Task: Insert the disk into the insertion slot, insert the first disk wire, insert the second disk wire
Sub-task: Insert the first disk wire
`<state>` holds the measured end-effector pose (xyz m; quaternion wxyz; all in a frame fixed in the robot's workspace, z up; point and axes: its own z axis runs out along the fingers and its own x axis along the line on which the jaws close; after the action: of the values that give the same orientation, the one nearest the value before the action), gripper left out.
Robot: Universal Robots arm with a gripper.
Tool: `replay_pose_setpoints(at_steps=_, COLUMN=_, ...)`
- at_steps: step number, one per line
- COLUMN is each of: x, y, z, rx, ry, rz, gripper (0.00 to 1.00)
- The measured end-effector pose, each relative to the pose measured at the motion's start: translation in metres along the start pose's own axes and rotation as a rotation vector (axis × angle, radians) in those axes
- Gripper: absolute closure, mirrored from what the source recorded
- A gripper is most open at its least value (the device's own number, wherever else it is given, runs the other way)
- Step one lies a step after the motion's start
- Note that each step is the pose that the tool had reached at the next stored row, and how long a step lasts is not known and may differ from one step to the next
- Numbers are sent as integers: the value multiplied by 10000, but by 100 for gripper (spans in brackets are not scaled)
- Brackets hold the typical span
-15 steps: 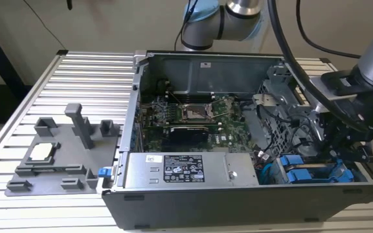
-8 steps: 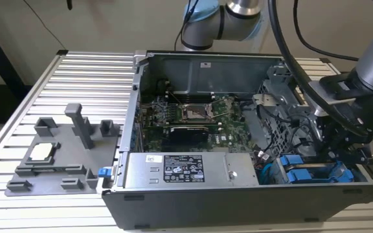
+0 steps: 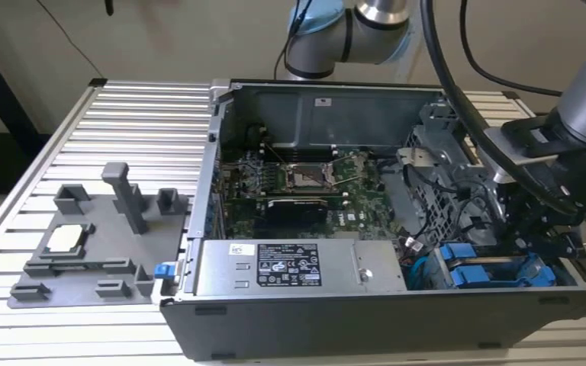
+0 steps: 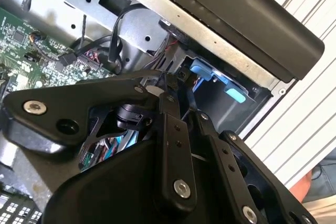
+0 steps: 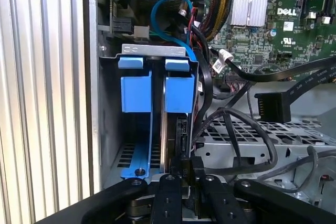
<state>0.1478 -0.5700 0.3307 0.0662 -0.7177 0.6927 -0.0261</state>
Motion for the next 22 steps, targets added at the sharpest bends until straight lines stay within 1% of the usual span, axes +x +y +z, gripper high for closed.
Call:
replay_pose_setpoints(at_steps=1, x=0, y=1, z=7, rx=-1, ry=-19, rz=3, gripper=81)
replay_pose_setpoints(at_steps=2, x=0, y=1, z=6, rx=0, ry=-13, rz=2, gripper=80)
replay_pose_setpoints(at_steps=3, x=0, y=1, z=5, rx=1, ry=-10, rz=1, gripper=73)
replay_pose_setpoints(at_steps=5, x=0, y=0, z=-4, rx=-3, ry=4, rz=7, gripper=73)
replay_pose_setpoints(at_steps=7, x=-2, y=-5, z=-38, rx=-6, ry=9, rz=65, gripper=73)
replay_pose_setpoints(at_steps=8, x=-3, y=-9, z=-68, rx=-4, ry=14, rz=93, gripper=73)
replay_pose_setpoints(at_steps=14, x=-18, y=-44, z=-329, rx=-21, ry=10, rz=94, gripper=73)
replay_pose_setpoints(at_steps=15, x=-19, y=-46, z=-338, rx=-24, ry=11, rz=94, gripper=73)
replay_pose_setpoints(at_steps=20, x=-19, y=-45, z=-340, rx=-25, ry=11, rz=101, gripper=73)
replay_pose_setpoints(at_steps=22, x=-19, y=-47, z=-355, rx=-60, ry=22, rz=118, gripper=73)
